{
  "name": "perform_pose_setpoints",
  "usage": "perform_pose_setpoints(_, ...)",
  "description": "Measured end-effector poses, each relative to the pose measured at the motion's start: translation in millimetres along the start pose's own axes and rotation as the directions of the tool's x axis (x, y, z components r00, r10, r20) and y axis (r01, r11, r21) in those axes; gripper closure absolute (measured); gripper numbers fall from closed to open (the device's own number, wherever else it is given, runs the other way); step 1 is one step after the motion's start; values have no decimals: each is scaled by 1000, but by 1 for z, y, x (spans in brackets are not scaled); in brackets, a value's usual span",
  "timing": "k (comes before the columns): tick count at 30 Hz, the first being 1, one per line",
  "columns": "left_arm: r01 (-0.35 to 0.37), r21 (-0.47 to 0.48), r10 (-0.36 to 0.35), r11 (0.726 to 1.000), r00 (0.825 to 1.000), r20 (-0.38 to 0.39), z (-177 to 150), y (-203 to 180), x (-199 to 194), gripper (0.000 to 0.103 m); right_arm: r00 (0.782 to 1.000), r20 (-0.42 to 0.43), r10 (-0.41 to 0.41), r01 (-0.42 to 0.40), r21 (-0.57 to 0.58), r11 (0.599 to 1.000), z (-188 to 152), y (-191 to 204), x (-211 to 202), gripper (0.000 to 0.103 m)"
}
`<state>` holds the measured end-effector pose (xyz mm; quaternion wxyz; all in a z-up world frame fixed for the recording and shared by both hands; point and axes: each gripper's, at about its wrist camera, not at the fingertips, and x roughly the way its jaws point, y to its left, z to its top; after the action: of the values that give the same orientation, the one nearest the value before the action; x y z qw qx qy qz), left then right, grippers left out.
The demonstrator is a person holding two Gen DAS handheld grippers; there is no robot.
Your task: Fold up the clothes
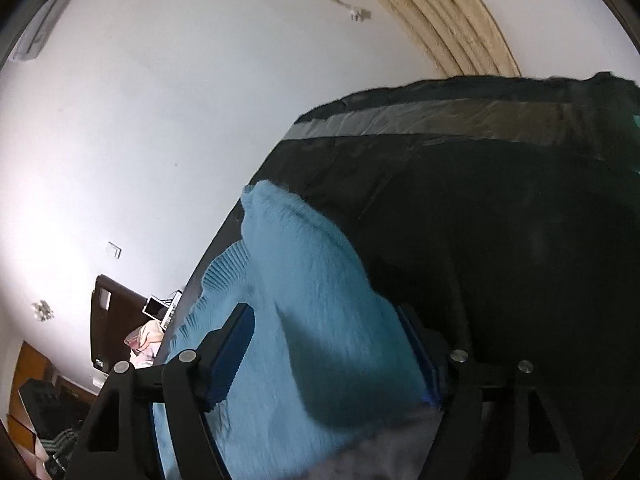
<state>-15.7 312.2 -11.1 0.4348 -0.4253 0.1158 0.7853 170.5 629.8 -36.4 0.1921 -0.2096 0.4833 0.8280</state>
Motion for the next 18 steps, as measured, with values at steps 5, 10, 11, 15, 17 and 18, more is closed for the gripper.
perform_pose_setpoints(5, 67, -31, -68, 997, 996, -53, 6, -5, 23, 18, 997, 23, 80, -79, -39, 996, -1, 12, 5, 69)
perform_pose_setpoints(10, 154, -96, -163, 983, 983, -83, 27, -6, 32, 18, 993, 90, 73, -48, -252, 967, -12, 49, -6, 74)
perform_pose_setpoints(11, 176, -114, -186, 978, 979, -82, 32, -6, 31, 18, 992, 104, 64, -29, -310, 950, -17, 59, -8, 74)
perform_pose_setpoints(15, 269, -191, -285, 944, 956, -63, 54, -3, 28, 17, 987, 157, 45, 42, -508, 860, -47, 92, -15, 74)
perform_pose_setpoints(17, 316, -210, -335, 925, 940, -60, 65, -5, 27, 15, 983, 178, 37, 76, -589, 804, -65, 107, -14, 75)
perform_pose_setpoints(18, 346, -206, -366, 915, 928, -66, 69, -8, 28, 13, 982, 186, 33, 92, -620, 779, -73, 113, -15, 75)
